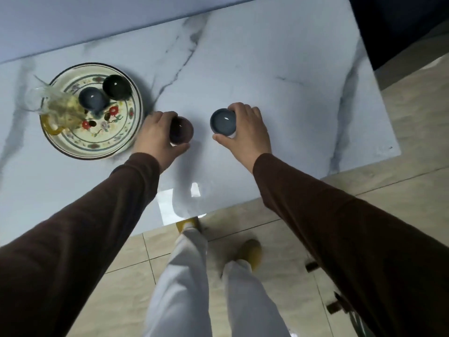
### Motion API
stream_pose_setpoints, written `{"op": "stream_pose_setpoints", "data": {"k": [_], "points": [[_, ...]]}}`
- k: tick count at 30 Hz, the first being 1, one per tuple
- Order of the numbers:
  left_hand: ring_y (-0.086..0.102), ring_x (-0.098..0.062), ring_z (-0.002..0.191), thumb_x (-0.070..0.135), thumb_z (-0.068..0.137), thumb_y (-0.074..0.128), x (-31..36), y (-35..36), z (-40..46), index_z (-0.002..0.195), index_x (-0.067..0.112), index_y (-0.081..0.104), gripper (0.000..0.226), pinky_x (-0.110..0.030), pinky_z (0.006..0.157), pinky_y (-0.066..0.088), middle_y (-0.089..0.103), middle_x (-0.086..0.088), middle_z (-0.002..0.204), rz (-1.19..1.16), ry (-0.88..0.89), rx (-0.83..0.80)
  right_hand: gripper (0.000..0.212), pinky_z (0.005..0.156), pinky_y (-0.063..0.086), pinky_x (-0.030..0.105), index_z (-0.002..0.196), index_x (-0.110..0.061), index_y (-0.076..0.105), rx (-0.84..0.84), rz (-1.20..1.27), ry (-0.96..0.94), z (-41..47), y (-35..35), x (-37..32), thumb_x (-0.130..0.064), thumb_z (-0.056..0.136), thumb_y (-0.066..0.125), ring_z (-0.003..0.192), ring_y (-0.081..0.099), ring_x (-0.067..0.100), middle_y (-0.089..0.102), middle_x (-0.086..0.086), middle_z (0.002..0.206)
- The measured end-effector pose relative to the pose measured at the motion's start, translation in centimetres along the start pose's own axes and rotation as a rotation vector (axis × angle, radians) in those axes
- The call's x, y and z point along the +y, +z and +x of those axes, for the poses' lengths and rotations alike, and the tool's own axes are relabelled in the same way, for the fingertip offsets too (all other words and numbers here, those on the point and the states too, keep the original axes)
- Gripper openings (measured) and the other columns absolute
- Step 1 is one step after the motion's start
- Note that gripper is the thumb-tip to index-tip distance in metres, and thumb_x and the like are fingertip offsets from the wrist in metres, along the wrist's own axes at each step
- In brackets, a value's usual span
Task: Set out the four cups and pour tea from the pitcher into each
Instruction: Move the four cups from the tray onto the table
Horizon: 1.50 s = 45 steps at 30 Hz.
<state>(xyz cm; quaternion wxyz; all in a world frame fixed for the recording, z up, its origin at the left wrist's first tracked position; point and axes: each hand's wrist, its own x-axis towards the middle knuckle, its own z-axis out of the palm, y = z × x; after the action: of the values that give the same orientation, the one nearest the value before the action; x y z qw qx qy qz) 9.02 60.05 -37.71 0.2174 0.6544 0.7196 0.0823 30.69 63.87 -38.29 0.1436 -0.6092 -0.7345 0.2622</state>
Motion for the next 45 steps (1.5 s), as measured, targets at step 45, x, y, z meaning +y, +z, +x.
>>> {"op": "stream_pose_setpoints", "data": {"k": [45], "points": [[0.043,-0.031,0.113,0.030,0.071,0.073,20.3,13.4,18.6,0.127,0.014,0.047,0.063,-0.036,0.091,0.039,0.057,-0.009,0.121,-0.035,-0.085,-0.090,0.061,0.088,0.040,0.032,0.122,-0.016,0.050,-0.126,-0.054,-0.015,17.1,-10.5,27.3,-0.040,0.074,0.080,0.114,0.046,0.024,0.057,0.003,0.119]]}}
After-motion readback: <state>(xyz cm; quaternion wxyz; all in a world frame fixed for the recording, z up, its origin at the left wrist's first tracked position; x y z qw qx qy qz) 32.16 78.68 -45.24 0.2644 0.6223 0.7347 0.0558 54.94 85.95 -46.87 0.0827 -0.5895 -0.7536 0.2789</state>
